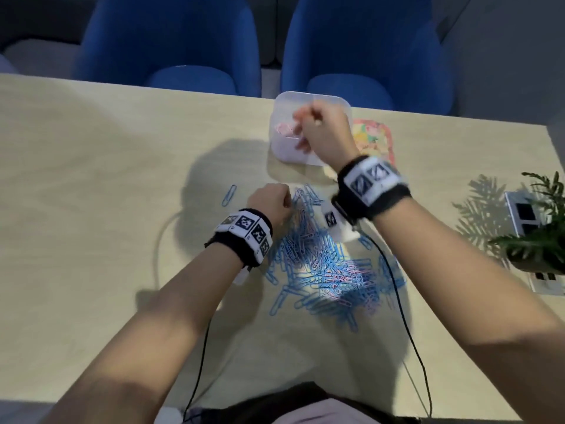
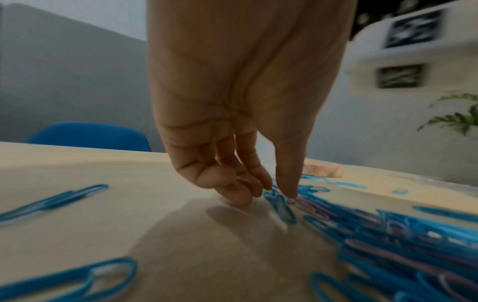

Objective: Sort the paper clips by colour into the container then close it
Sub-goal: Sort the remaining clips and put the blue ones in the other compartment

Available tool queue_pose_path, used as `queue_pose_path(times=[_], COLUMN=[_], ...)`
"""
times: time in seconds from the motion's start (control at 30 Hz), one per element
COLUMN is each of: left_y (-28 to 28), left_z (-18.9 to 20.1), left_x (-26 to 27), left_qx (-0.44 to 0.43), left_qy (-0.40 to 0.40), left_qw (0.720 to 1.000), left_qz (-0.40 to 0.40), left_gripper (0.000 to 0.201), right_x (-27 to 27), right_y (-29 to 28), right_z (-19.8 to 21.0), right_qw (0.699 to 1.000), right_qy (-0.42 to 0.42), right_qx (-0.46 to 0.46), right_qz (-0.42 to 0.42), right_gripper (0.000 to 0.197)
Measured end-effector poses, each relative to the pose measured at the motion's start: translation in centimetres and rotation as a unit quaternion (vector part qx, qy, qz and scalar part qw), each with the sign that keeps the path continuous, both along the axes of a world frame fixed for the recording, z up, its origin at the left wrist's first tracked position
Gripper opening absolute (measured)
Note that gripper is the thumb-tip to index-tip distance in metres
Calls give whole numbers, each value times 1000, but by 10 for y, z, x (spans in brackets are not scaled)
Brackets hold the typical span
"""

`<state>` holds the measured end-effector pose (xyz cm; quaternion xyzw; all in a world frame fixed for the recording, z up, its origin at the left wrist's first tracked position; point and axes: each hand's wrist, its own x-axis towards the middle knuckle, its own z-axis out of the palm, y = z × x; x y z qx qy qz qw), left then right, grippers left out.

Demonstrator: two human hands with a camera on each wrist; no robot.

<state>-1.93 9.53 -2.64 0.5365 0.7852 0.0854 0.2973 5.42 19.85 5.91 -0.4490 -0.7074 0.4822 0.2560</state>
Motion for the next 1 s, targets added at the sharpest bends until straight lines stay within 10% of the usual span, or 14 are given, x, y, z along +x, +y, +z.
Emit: queue_pose_path(times=[0.2,0.43,0.73,1.0], left_y=[0,3,-2,0], left_z=[1,12,8,2], left_x=[-11,2,30,24], left_qx=[-8,-1,22,-26], left_qy=[16,1,2,-57], left_qw=[999,1000,997,992], left_qz=[48,17,71,108], left_gripper=[10,18,24,16], right_x=[74,98,36,90], right_y=[-46,-33,-31,-10], right_z=[-81,-91,-84,-90], right_qw=[944,962,899,919], right_qy=[-291,-266,-347,-336], right_qx=[62,63,152,153], right_qz=[142,-3,220,137], right_gripper=[27,28,28,7])
